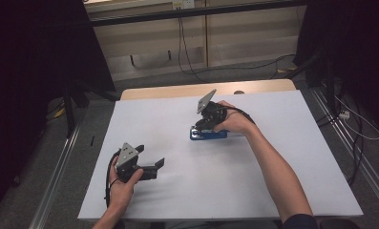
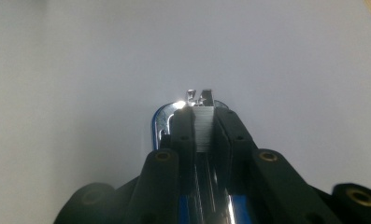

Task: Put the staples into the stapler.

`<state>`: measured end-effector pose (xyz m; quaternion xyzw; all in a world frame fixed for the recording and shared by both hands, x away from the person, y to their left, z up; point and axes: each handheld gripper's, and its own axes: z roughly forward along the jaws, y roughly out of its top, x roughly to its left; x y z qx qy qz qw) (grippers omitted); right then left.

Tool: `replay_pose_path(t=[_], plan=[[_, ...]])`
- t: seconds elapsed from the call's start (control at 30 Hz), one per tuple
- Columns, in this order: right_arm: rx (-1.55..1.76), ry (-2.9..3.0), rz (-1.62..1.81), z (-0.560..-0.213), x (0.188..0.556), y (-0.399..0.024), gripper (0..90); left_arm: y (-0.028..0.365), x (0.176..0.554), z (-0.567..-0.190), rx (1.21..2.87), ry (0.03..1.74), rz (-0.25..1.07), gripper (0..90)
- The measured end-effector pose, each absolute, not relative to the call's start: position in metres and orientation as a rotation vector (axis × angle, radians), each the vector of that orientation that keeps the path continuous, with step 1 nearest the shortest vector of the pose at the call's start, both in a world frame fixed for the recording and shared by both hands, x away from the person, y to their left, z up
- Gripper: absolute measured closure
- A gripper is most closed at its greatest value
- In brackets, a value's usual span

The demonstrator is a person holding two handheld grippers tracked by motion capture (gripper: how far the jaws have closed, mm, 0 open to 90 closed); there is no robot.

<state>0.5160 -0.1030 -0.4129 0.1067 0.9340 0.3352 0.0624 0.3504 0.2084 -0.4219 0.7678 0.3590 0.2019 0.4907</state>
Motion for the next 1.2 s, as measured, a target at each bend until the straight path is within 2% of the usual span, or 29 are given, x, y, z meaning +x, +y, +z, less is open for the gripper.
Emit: replay_pose_path(t=[1.2], plan=[[0.285,2.825,0.974,-0.4116,0.5162,-0.0999,77.7,0.2086,0.3505,-0.4219,1.864,0.882,0.496,5.5]])
